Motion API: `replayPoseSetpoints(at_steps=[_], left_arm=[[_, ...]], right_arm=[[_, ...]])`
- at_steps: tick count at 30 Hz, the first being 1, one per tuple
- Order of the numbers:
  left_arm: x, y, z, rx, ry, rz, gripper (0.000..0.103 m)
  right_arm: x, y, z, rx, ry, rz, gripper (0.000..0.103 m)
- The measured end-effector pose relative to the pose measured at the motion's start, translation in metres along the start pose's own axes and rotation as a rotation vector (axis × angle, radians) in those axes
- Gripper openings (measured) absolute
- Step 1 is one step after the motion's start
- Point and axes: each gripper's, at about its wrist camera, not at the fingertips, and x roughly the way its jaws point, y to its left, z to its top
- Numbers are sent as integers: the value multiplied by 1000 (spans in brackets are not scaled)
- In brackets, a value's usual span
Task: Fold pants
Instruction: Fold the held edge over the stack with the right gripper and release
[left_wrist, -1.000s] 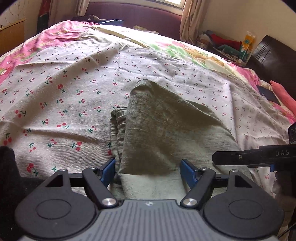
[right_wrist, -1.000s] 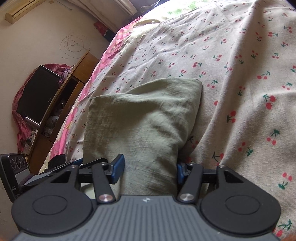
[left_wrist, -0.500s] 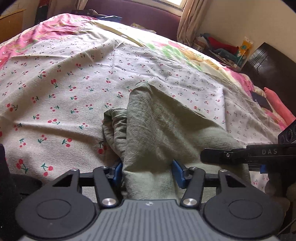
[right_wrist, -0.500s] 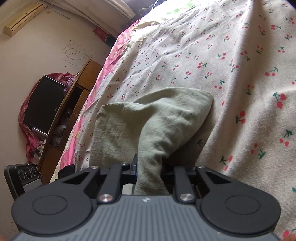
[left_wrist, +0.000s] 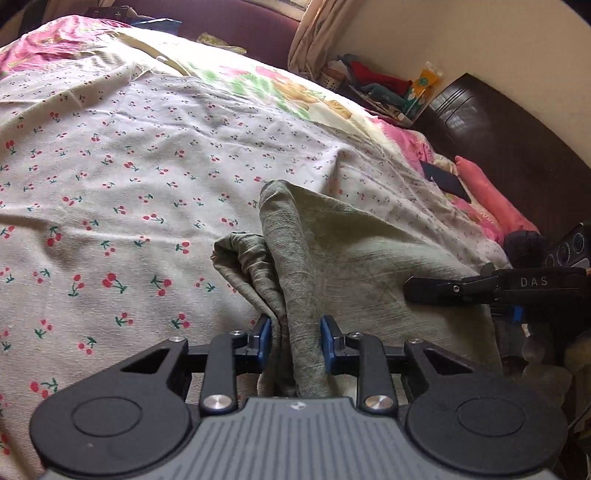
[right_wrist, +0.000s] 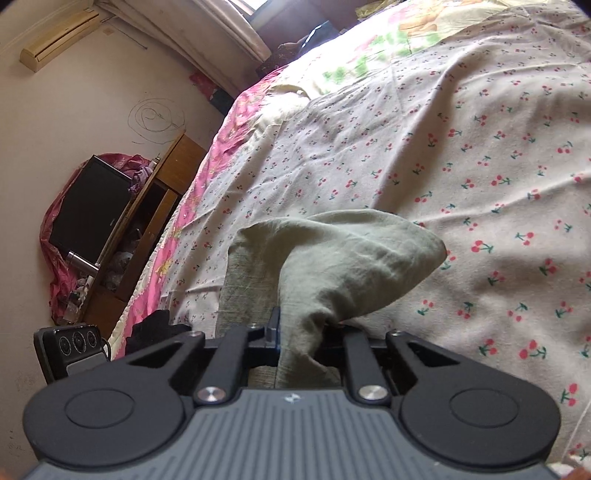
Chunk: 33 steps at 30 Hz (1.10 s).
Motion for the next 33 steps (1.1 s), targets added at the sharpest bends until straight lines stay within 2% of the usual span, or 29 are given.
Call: replayPoseSetpoints(at_steps=[2,4,6,9,10,13,16,18,21,22,23,24,26,30,33], left_arm=[[22,1,-7,8,64,77,50],[20,3,-11,-7,59,74,50],[5,1,-10,-9,44,101,50],[-19,-9,-13,76,3,219,50],[-25,-12,-13,80,-9,235,50],[-36,-24,-8,83,-57,223,51],[-34,-50,-4,158,-97,181,54],[-20,-67,-9,228,-76,179,56],[8,-75,-28,274,31,187,56],[15,-72,-34,263,61,201,55],[18,-69,-41,247,67,210,55],[17,-69,-43,241,62,209,55],[12,-72,-44,230,59,216,55],[4,-78,-49,246,63,228,56],[-10,-79,-51,203,36,225,56]], right_arm=[[5,-32,-8,84,22,-69,23],[13,-55,-15,139,45,-102,26],[10,-67,-18,175,9,-57,27],[-2,-72,-10,177,-77,-3,39],[-3,-75,-5,179,-88,9,45],[-1,-84,6,191,-120,4,46],[4,-89,13,215,-131,27,48],[10,-91,18,222,-143,13,48],[22,-97,29,230,-136,7,47],[24,-95,32,215,-148,-11,34],[27,-91,36,175,-146,-40,14],[31,-88,40,153,-131,-59,12],[40,-79,46,123,-111,-84,11],[64,-57,60,-10,-112,-195,11],[71,-48,68,-39,-81,-269,18]])
